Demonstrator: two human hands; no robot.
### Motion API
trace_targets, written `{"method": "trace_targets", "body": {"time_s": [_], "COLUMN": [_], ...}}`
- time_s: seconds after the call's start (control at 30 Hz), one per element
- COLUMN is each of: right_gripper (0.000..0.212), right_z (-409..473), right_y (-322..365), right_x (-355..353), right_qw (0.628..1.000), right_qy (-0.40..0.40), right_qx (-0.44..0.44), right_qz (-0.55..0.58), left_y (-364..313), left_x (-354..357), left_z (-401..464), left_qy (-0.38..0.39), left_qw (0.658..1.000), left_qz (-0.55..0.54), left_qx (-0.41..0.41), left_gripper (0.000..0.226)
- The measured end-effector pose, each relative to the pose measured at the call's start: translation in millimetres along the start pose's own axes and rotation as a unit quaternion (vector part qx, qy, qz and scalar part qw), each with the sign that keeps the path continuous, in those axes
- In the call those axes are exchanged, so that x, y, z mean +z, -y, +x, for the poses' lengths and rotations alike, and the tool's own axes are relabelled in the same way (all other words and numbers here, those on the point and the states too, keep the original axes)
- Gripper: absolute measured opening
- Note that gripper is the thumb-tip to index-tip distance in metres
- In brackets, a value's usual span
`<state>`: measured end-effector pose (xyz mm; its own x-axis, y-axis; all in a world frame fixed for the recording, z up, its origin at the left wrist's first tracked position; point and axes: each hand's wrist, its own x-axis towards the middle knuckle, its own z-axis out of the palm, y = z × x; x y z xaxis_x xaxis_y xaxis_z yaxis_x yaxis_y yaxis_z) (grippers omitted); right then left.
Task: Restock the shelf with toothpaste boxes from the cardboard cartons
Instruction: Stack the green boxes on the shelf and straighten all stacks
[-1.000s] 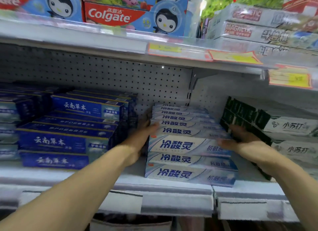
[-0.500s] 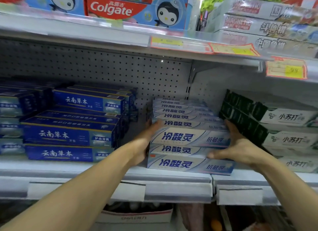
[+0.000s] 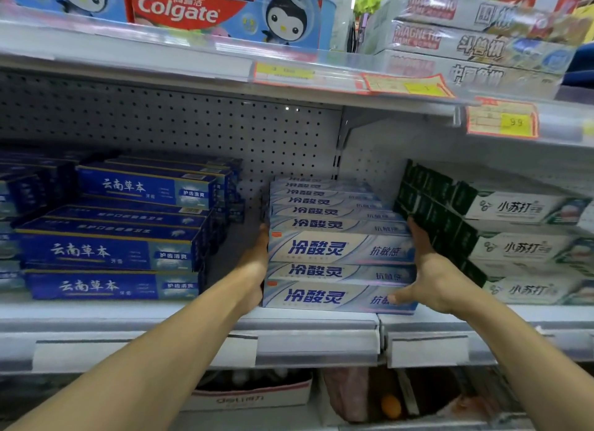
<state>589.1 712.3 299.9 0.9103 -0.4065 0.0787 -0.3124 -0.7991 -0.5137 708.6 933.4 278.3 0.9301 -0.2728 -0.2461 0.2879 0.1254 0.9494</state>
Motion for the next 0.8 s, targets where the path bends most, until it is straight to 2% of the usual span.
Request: {"method": "trace_targets", "body": {"time_s": [0.1,0.2,0.27,0.33,0.43,0.53,0.6,0.8], "right_gripper": [0.134,0.134,0.122,0.100,0.069,0.046,0.036,0.036], "right_z": [2,4,9,20,43,58,62,66], "right_y": [-2,8,18,30,45,52,51,45], "right_x": [0,-10,-17,-18,-14,-12,-10,-9], "right_qw": [1.000,0.999,0.998,0.999,0.998,0.998,0.997,0.998], "right_qy": [0.008,-0.029,-0.046,-0.044,-0.051,-0.042,-0.036,-0.025], "right_qx": [0.006,-0.003,-0.009,-0.008,0.016,0.044,0.047,0.040], "right_qz": [0.019,0.032,0.029,0.030,-0.028,-0.032,-0.044,-0.038], "left_y": [-1,-8,-15,-23,-24,-22,-18,-8], "left_x": [-4,-9,-9,-7,-1,4,5,1], "left_z": [2,13,23,30,47,60,67,78], "left_qy": [0.024,0.031,0.033,0.041,0.079,0.096,0.090,0.116], "left_qw": [1.000,0.999,0.998,0.996,0.996,0.994,0.995,0.993], "left_qz": [0.019,0.028,0.032,0.033,-0.011,-0.042,-0.031,0.004], "left_qx": [0.000,0.020,0.047,0.066,0.047,0.028,0.035,0.020], "left_gripper": [0.048,0.054,0.055,0.053,0.050,0.047,0.046,0.055]}}
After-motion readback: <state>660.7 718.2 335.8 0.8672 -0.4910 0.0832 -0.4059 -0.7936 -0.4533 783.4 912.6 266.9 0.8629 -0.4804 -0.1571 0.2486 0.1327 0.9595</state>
